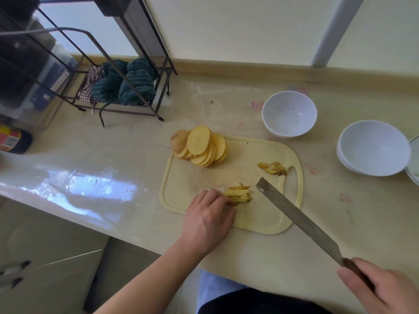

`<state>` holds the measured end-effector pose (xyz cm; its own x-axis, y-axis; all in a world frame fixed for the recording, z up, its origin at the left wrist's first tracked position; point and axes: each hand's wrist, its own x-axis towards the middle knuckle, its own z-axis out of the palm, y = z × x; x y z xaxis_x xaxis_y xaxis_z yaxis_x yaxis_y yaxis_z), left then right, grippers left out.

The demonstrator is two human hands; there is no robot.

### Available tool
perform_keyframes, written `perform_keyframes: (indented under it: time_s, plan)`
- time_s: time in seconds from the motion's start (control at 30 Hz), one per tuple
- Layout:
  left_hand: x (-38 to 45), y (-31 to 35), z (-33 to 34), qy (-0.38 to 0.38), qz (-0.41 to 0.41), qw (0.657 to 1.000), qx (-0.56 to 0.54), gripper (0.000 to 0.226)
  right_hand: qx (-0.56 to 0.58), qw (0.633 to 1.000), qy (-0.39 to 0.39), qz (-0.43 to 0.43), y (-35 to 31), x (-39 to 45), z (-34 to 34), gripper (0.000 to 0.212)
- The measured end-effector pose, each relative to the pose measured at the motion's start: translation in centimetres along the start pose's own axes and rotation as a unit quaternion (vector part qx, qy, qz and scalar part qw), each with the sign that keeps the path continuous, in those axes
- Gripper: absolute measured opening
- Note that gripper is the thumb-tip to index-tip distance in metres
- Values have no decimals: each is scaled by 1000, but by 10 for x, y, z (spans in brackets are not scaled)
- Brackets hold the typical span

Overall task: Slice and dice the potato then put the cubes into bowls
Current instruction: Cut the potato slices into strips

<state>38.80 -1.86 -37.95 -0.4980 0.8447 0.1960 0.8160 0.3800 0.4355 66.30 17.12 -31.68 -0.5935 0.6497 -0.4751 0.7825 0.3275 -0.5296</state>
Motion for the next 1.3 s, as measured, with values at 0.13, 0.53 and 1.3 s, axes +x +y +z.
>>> perform_keyframes:
  time_s: [0.13,0.53,1.3]
  plan:
    - [-1,-2,0,-1,1,1000,-15,19,0,1000,2,-3,-2,2,0,79]
    - [8,1,0,-13,51,998,-17,19,-13,1000,11,-4,0,2,0,82]
    - [62,-27,-14,-156,167,974,-7,48,4,1000,-19,9,-21,-4,-10,80]
